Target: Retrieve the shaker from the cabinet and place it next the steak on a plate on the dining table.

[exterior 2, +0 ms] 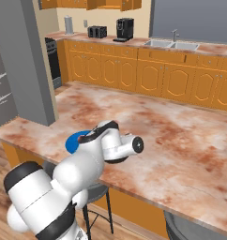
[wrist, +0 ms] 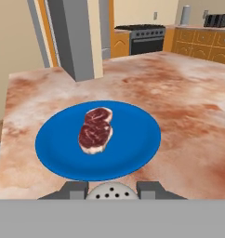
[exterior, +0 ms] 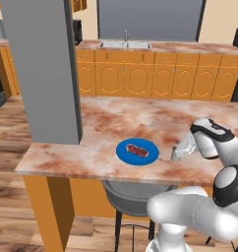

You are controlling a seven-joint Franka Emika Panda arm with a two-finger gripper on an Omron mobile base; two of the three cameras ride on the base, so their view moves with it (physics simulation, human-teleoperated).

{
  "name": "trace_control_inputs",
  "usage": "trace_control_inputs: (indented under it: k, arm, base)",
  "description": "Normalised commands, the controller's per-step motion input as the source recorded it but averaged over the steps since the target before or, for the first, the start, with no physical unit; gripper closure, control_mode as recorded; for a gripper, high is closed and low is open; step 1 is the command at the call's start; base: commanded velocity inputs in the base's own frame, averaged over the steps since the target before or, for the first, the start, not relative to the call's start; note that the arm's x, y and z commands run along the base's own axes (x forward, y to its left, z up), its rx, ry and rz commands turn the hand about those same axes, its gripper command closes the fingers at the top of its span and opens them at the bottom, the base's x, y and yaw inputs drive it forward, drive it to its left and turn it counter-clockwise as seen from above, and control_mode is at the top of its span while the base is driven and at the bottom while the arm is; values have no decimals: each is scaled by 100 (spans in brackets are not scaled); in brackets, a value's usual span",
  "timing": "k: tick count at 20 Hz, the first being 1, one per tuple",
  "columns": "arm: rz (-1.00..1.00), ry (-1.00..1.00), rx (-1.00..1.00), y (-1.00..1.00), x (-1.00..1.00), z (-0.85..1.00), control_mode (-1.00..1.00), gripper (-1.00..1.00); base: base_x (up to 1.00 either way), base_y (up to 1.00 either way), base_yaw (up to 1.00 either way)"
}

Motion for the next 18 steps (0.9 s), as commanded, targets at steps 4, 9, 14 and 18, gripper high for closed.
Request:
trace_control_inputs:
  k: [4, 9, 14, 18]
  arm:
    - [0, 0, 0, 0, 4, -15, -100, 100]
    - [0, 0, 0, 0, 4, -13, -100, 100]
    - [0, 0, 0, 0, 5, -12, -100, -100]
    - [0, 0, 0, 0, 0, -7, -100, -100]
  base:
    - [0, 0, 0]
    - [0, 0, 0]
    - [0, 0, 0]
    - [0, 0, 0]
